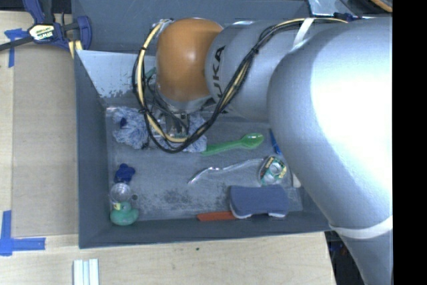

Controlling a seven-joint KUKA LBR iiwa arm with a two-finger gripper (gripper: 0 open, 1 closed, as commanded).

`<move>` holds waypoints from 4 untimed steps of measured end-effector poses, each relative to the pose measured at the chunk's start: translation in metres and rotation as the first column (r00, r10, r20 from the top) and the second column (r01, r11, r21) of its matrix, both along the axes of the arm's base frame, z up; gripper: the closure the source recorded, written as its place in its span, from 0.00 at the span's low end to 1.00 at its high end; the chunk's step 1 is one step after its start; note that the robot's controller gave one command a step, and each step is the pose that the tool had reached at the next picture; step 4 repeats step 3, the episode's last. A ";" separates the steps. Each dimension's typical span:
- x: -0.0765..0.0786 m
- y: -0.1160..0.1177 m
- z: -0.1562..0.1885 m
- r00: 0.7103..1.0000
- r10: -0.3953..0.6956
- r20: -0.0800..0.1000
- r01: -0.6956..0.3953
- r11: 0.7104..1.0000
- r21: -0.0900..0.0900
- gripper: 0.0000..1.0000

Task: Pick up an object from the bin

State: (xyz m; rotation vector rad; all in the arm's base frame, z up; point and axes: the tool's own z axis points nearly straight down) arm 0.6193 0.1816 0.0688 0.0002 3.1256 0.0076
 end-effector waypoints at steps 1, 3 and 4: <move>0.000 0.000 0.004 1.000 -0.001 0.001 0.001 1.000 0.000 1.00; -0.001 -0.001 0.052 1.000 -0.003 -0.001 0.003 1.000 -0.001 1.00; -0.001 -0.001 0.052 1.000 -0.003 -0.001 0.003 1.000 -0.001 1.00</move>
Offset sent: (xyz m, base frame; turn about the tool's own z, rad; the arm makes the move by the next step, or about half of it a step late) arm -0.0001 -0.0002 0.0668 0.0008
